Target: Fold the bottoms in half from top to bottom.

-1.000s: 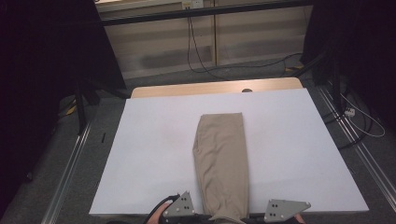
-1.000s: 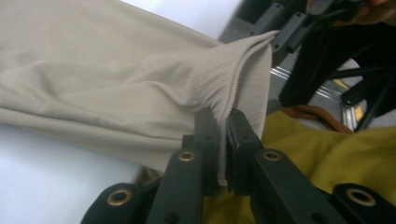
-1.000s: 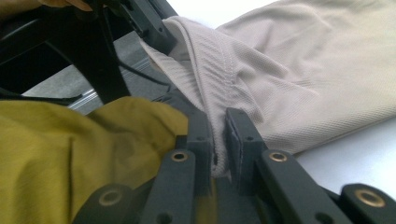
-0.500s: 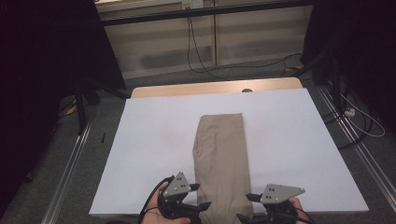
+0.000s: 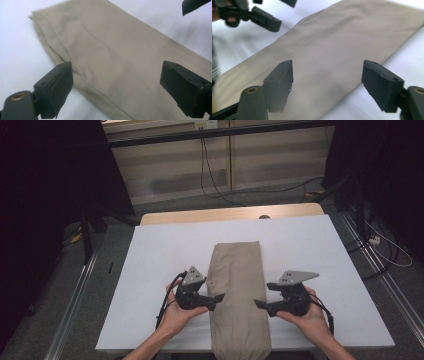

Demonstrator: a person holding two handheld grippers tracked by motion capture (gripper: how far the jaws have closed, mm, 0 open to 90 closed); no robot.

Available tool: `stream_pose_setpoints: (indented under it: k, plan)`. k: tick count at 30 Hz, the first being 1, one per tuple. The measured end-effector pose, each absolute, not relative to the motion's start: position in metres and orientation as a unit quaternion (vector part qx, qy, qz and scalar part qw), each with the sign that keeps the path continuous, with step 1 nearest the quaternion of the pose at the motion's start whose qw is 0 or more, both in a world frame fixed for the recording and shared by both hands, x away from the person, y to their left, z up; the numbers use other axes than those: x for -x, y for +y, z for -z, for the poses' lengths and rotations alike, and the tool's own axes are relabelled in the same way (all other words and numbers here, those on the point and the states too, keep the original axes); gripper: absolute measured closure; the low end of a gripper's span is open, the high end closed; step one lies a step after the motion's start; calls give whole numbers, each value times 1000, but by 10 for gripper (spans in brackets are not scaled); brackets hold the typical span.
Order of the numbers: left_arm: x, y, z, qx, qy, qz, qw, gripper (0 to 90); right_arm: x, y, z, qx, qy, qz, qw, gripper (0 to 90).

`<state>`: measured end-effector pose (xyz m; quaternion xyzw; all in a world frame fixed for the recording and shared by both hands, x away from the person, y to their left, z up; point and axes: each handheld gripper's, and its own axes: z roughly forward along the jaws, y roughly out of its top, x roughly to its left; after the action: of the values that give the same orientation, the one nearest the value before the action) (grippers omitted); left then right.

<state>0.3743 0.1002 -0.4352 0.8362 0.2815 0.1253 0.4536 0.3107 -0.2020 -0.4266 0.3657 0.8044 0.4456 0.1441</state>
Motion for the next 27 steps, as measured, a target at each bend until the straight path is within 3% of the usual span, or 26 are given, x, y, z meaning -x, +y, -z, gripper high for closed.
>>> stream_pose_setpoints:
  k: [15,22,27]
  plan:
    - [-487,78,434,-837,314,-153,421,187,-437,-212,426,-427,771,-431,191,347]
    - [-526,75,450,-821,347,-146,428,163,-487,-208,434,-439,773,-412,203,409]
    - [-545,71,452,-822,356,-150,420,297,-516,-215,447,-460,771,-401,184,412]
